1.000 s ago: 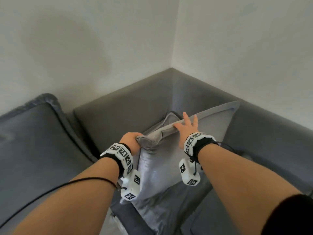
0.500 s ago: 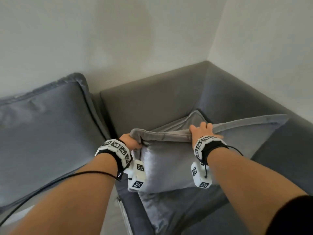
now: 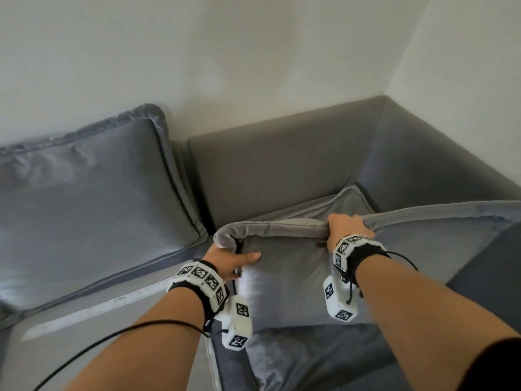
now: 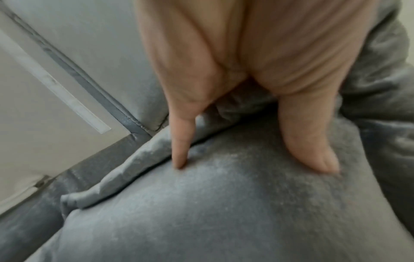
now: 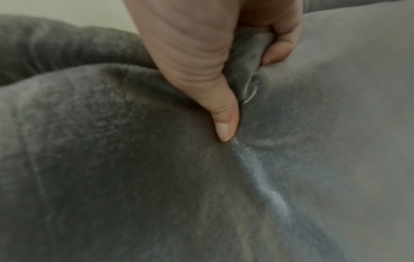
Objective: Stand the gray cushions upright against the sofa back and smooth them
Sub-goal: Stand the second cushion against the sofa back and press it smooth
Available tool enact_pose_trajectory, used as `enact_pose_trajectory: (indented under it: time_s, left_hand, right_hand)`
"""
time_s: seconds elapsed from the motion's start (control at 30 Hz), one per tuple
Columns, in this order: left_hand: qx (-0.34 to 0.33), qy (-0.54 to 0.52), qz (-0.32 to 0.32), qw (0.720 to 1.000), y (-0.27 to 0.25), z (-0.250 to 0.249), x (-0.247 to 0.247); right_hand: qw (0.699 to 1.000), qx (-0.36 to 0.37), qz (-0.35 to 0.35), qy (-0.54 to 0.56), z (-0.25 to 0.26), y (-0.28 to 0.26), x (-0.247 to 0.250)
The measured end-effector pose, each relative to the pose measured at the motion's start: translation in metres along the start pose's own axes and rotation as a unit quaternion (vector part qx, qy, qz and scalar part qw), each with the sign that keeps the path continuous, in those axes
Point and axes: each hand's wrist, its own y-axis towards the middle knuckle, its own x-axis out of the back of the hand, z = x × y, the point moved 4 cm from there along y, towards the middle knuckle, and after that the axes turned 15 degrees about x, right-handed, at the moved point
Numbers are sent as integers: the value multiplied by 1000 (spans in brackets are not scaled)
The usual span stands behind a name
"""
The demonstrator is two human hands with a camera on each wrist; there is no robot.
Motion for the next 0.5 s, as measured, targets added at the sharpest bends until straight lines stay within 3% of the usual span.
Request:
enact_pose_trajectory:
  time_s: [0.1,0.3,0.5]
  left_hand:
    - [-46,-79,-52,994,12,-15,15]
    - [-59,-126,-57,989,23,-38,45]
    - [-116,-146,-93,978,39,-70,75]
  right_hand:
    - [1000,5,-20,-2,13,18,14]
    - [998,44,-29,-25,47,49,39]
    - [995,74,-66,-34,79,80,68]
